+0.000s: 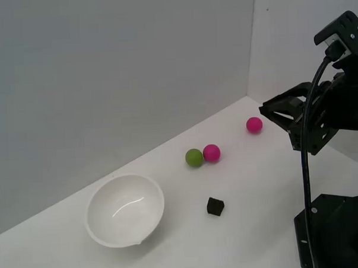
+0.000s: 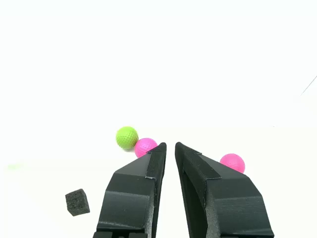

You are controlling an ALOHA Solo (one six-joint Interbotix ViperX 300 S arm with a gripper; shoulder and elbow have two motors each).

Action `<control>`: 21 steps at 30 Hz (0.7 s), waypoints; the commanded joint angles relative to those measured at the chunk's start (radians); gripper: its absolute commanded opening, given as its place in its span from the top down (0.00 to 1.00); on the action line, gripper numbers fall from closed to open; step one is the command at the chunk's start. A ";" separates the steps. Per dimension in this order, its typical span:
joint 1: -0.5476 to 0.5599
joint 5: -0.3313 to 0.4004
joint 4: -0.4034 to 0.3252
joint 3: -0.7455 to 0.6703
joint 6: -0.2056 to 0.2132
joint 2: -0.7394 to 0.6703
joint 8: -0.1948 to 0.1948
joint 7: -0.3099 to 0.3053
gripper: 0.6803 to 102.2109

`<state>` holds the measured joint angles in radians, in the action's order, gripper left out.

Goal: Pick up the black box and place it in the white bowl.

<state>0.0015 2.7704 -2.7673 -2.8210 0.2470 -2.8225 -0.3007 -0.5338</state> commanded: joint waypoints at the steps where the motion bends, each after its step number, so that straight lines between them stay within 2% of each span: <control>1: 0.002 -0.005 0.000 -0.069 0.006 -0.067 0.000 -0.005 0.92; 21: 0.002 -0.017 0.008 -0.063 0.003 -0.061 -0.006 -0.005 0.92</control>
<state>0.0015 2.7719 -2.7688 -2.8839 0.2439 -2.8854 -0.3007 -0.5323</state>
